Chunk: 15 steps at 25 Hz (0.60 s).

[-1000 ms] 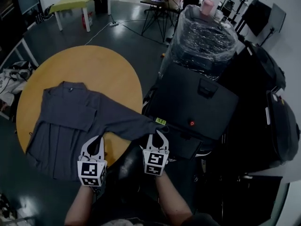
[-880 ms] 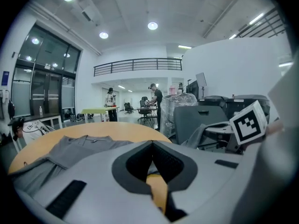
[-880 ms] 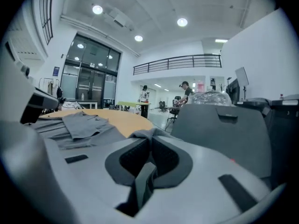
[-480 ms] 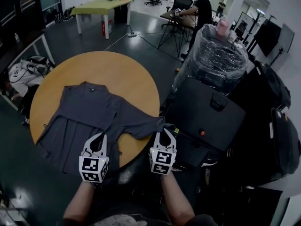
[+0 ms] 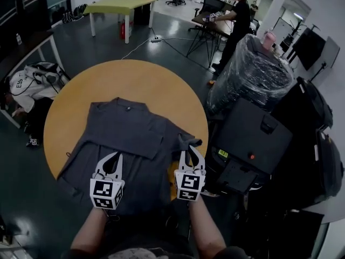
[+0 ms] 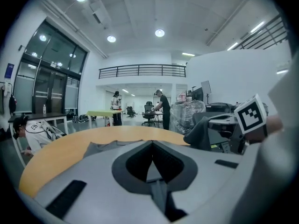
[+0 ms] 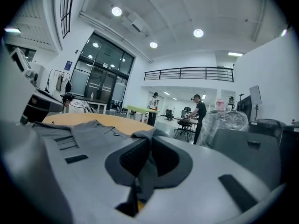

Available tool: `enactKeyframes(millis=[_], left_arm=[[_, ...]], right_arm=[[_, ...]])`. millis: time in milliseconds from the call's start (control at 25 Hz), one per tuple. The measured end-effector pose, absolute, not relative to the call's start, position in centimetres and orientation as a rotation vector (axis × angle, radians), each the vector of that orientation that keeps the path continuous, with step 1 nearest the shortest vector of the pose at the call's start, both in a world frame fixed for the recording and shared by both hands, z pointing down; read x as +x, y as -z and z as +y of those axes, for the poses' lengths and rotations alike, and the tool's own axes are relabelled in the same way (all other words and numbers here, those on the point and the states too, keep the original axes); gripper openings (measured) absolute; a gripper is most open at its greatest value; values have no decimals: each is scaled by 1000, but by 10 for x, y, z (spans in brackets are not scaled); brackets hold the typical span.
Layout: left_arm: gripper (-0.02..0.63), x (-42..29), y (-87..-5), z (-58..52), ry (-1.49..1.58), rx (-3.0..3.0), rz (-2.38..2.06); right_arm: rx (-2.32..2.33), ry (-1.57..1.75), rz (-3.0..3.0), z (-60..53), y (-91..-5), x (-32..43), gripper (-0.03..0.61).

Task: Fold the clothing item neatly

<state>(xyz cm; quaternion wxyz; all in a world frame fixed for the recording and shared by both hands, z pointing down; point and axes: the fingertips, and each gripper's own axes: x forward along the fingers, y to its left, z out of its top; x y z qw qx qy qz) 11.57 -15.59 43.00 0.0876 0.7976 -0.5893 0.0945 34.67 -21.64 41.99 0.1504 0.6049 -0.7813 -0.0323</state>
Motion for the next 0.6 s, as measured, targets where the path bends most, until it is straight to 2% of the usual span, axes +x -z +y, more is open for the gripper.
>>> enactKeyframes(millis=[320,600], left_arm=[[9,19,-451,-175,-295,2425,-1640],[9,-15,-460,-188,-304,2455,-1540]], right_arm=[[1758,61,-2118,-232,-451,256,6],[1835,-7,-2000,-232,-465,233,6]])
